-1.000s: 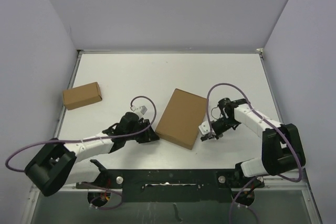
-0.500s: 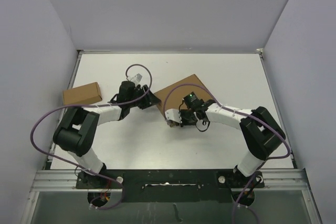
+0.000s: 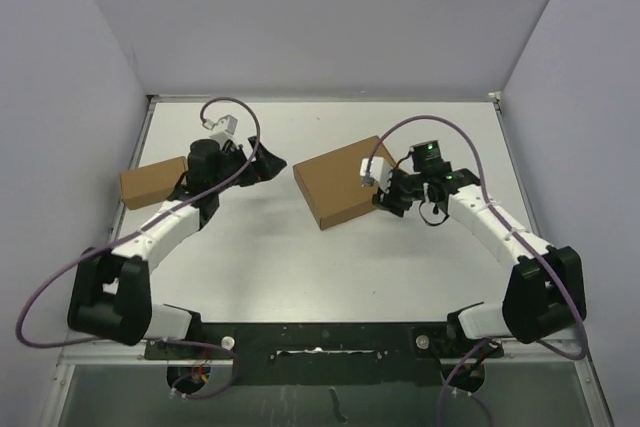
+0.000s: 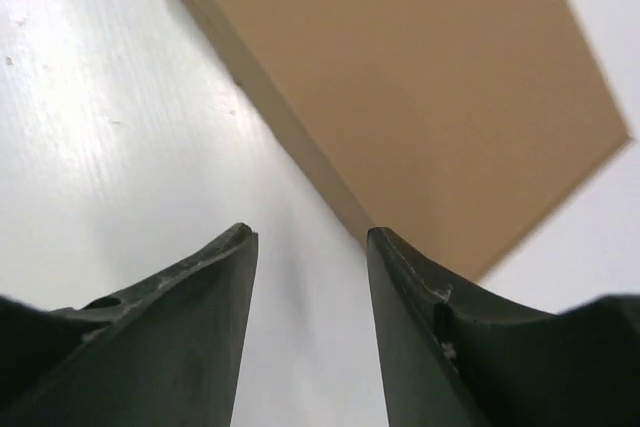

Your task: Fold the paper box

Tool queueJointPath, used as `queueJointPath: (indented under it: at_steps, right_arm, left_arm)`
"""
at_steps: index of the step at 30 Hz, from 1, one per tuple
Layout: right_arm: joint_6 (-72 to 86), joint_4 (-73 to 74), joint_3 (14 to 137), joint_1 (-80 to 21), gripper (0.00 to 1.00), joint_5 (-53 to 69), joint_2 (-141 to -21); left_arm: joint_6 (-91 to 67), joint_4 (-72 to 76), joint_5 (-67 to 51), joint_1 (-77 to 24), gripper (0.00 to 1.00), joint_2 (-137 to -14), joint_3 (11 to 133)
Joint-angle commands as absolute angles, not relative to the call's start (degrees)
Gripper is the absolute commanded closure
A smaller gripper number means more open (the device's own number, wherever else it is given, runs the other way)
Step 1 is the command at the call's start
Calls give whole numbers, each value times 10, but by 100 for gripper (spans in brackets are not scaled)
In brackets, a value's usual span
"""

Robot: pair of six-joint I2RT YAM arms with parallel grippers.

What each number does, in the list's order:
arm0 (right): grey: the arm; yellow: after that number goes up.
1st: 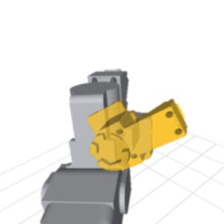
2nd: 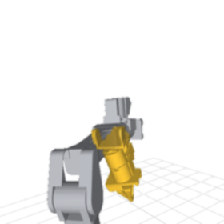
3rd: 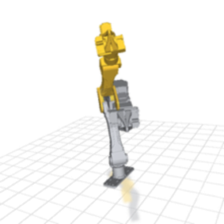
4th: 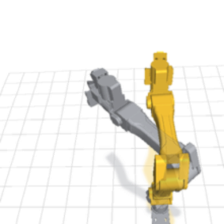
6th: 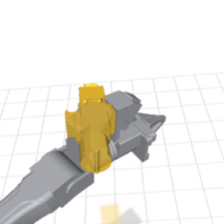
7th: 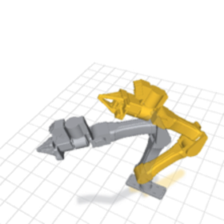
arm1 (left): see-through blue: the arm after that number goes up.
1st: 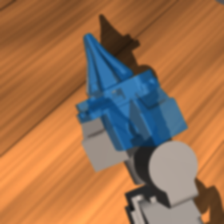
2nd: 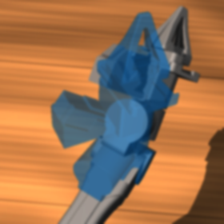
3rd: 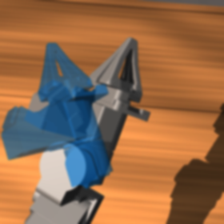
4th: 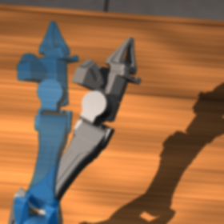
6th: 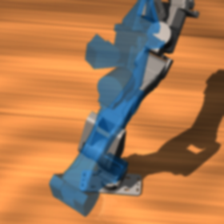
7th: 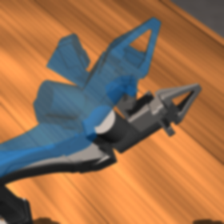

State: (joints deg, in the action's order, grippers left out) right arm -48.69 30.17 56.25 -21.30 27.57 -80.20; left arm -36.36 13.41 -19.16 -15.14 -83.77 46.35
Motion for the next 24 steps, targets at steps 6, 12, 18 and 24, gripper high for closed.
queueJointPath:
  at_steps: [6, 12, 18, 24]
  right_arm:
    - [-389, 348, 679, -44, 2, 380, -672]
    - [-208, 444, 848, 14, 2, 387, -670]
    - [-141, 464, 921, 23, 2, 405, -636]
    - [-44, 483, 994, 26, 2, 424, -641]
  left_arm:
    - [-345, 54, -248, -113, 2, -575, 487]
    - [-331, -86, -273, -106, 2, -518, 617]
    - [-305, -206, -292, -107, 2, -513, 746]
    - [-254, -301, -282, -107, 2, -503, 817]
